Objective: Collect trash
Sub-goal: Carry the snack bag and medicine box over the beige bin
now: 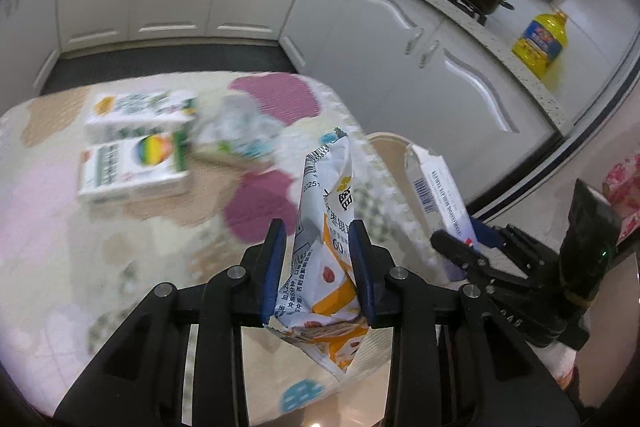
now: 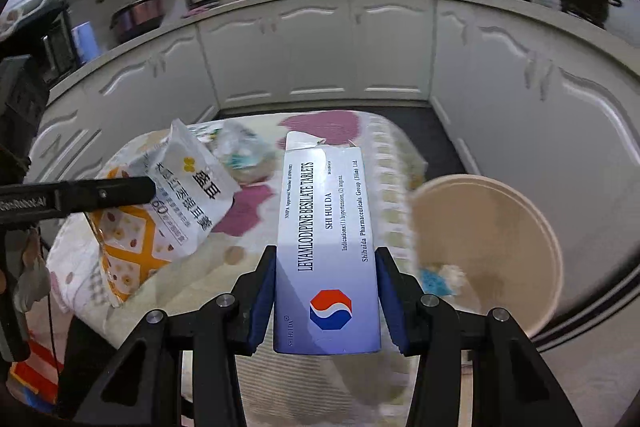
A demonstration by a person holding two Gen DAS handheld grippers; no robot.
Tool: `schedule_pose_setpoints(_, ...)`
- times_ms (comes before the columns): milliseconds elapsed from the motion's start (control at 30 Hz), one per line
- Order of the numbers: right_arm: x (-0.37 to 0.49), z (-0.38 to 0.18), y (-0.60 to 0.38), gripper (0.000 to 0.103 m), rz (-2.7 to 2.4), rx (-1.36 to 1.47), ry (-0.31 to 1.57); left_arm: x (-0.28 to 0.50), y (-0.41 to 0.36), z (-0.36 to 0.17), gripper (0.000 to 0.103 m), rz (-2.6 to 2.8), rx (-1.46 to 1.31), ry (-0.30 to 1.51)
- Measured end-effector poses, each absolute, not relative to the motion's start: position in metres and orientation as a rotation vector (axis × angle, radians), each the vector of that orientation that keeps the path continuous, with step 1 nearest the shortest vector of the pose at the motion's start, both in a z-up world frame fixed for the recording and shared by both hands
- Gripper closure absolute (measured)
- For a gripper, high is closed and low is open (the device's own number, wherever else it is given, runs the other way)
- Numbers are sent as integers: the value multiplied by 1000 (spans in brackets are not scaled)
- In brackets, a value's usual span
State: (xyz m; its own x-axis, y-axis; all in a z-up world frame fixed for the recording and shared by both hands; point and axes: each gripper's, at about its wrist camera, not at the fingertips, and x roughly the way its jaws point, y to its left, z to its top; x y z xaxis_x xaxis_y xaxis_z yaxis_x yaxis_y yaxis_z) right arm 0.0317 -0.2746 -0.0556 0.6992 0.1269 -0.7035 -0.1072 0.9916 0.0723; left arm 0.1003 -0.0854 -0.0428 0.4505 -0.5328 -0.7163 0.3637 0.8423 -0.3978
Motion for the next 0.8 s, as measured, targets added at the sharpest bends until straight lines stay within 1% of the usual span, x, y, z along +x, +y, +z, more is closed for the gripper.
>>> schedule_pose_setpoints(433,34,-70,-347,57,-20,64,811,140,-190,-41,73,-621,-131,958)
schedule_pose_setpoints(800,50,-102,-400,57,-88,148,866,184,-262,-64,73,-618,-103,995)
